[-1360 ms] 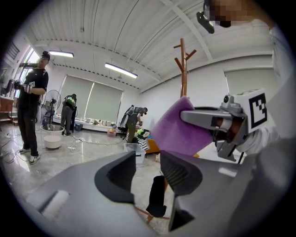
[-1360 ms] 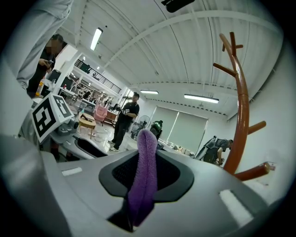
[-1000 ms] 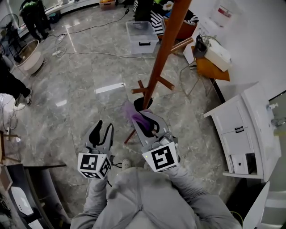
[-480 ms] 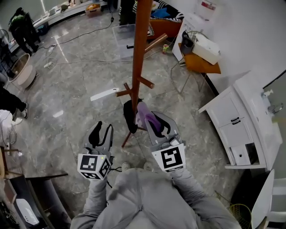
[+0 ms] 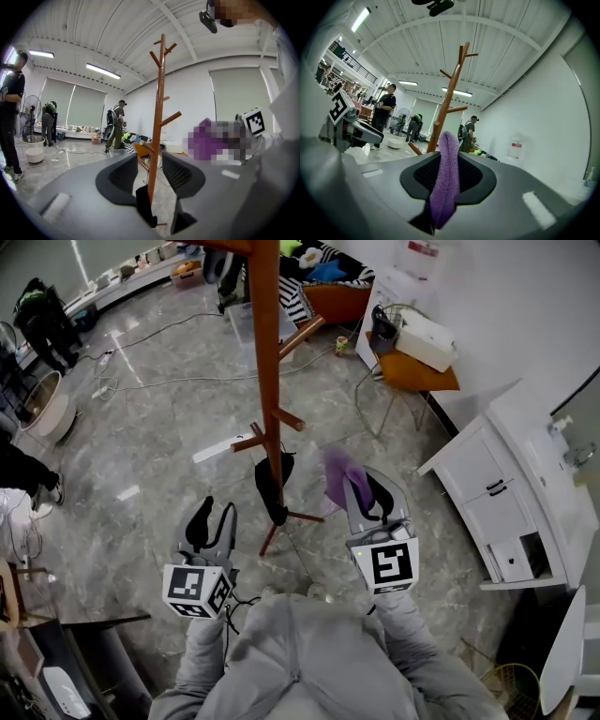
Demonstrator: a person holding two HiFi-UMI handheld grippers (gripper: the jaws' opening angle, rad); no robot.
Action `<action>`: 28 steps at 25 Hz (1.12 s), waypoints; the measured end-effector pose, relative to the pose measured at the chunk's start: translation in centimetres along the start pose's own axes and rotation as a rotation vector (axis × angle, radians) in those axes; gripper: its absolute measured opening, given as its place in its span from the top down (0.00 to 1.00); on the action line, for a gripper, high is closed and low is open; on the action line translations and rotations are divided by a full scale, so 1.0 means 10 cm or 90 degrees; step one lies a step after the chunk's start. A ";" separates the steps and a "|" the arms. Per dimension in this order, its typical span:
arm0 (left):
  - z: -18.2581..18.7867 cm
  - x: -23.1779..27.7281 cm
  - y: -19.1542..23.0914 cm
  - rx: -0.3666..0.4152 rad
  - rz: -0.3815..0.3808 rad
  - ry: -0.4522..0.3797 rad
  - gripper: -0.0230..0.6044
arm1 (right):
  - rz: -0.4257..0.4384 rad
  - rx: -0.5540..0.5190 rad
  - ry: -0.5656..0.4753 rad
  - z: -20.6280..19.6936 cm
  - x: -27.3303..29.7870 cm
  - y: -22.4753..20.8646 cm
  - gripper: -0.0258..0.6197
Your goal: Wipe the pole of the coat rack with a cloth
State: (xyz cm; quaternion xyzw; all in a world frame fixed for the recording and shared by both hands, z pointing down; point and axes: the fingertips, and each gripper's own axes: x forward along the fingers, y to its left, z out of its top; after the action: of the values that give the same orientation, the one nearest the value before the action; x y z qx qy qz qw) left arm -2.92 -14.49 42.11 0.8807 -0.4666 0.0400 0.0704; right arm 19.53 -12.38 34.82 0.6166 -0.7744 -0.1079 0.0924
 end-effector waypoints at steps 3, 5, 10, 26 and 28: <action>0.05 0.03 -0.01 0.009 -0.001 -0.003 0.69 | -0.024 0.008 0.003 -0.03 -0.06 -0.14 0.86; 0.10 0.05 -0.02 0.015 -0.001 -0.007 0.69 | -0.039 0.021 -0.006 -0.04 -0.10 -0.24 0.86; 0.17 0.08 -0.03 0.025 0.002 -0.012 0.69 | -0.063 0.069 -0.025 -0.08 -0.14 -0.39 0.86; 0.28 0.10 -0.01 0.034 0.020 -0.036 0.69 | -0.047 0.117 -0.050 -0.10 -0.05 -0.35 0.86; 0.29 0.10 0.00 0.034 0.023 -0.038 0.69 | -0.045 0.114 -0.052 -0.09 -0.03 -0.35 0.86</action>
State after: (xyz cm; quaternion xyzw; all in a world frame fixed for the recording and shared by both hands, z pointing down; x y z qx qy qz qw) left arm -2.33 -15.79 39.43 0.8747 -0.4829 0.0275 0.0323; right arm 23.09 -12.91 34.73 0.6447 -0.7616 -0.0664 0.0017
